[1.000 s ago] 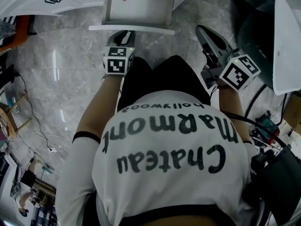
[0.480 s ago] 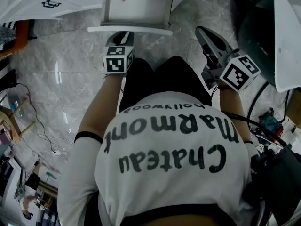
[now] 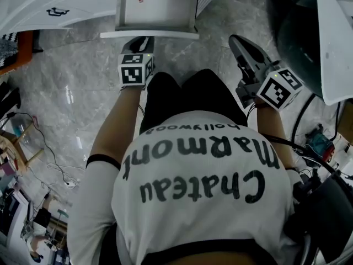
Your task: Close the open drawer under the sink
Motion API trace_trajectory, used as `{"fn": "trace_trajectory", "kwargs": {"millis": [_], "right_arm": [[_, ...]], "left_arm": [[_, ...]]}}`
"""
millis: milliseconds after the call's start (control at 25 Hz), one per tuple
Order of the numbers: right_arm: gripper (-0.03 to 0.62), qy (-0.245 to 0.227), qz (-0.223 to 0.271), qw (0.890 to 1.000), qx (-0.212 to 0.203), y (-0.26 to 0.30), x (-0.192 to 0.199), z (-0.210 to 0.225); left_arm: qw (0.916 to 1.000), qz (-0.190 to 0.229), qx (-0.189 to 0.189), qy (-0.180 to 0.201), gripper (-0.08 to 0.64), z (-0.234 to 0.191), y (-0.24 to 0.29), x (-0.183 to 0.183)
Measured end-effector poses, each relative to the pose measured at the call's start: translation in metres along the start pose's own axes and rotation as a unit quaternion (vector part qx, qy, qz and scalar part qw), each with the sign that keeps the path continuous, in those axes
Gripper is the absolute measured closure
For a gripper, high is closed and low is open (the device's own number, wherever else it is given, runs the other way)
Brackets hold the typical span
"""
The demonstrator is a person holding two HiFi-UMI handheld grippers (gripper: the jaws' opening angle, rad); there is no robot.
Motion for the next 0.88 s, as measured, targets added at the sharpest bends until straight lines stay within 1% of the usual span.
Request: {"fn": "trace_trajectory", "kwargs": {"millis": [240, 360, 560, 720, 880], "right_arm": [[0.58, 0.009, 0.002, 1.0, 0.01, -0.008, -0.002, 0.004], [0.58, 0.018, -0.003, 1.0, 0.014, -0.01, -0.002, 0.004], [0.58, 0.038, -0.023, 0.999, 0.018, -0.016, -0.002, -0.002], [0.58, 0.051, -0.029, 0.998, 0.023, -0.022, -0.004, -0.003], [0.58, 0.066, -0.034, 0.997, 0.03, -0.022, 0.002, -0.005]], "left_arm": [[1.0, -0.005, -0.001, 0.002, 0.472, -0.001, 0.003, -0.007], [0.9999, -0.016, 0.001, 0.002, 0.472, -0.001, 0.004, -0.009], [0.9987, -0.043, 0.0, 0.029, 0.472, 0.001, 0.005, -0.014], [0.9986, -0.05, -0.002, 0.018, 0.472, 0.003, 0.005, -0.015], [0.9983, -0.055, 0.002, 0.015, 0.472, -0.001, 0.007, -0.013]]}}
Point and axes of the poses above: the fingertips, and each gripper's own axes: y forward along the fingers, z to its right, x out of its underside, the point moved 3 cm from there along -y, backward along the fingers, and after that the axes turned 1 degree about z, right-handed, at the moved point
